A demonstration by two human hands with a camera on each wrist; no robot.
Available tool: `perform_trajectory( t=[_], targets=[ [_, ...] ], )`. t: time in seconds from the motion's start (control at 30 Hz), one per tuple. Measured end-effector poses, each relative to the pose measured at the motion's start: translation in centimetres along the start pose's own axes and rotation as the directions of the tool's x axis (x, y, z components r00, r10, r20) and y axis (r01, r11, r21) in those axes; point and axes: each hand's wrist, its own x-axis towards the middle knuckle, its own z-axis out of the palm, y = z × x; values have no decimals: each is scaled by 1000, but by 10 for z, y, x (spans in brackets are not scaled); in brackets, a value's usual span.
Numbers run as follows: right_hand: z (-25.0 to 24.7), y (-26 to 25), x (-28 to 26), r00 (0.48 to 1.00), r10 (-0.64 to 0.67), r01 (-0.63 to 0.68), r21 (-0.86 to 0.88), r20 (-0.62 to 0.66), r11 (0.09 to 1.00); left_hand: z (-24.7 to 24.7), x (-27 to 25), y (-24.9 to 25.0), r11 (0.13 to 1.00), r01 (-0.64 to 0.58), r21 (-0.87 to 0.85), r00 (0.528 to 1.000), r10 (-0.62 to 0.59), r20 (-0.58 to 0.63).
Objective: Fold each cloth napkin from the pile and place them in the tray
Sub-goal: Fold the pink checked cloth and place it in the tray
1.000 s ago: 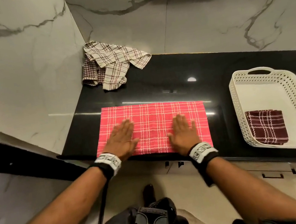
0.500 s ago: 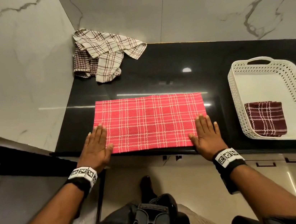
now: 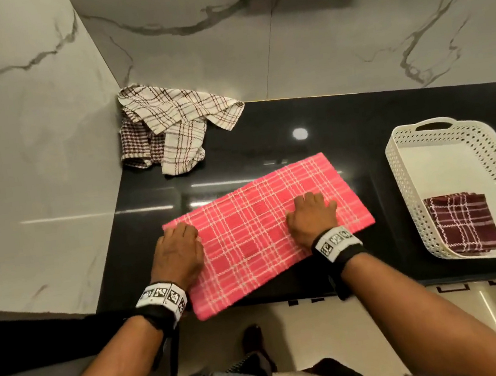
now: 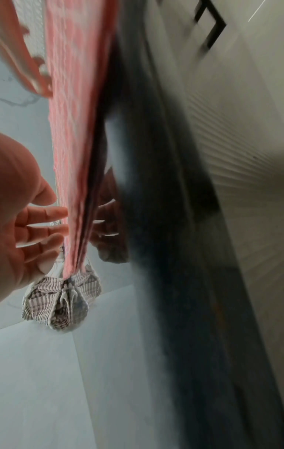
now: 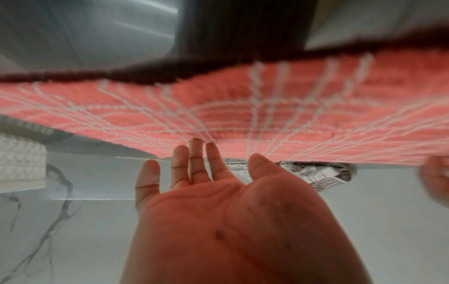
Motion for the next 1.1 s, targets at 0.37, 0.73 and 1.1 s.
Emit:
perform_trajectory(
  t=[0.37,0.73,1.1],
  targets=[
    [-40,-22,114,969,-121,101,100,217,990,16,-43,85,850,-516,-107,854,520,7],
    [42,51,-109,977,-182,202,214,-108,956,20,-69,58,907,-374,-193,916,393,74],
    [68,112,-153,877,-420,443,53,-233,895,18,-111,95,942,-327,-80,945,326,-31]
  ],
)
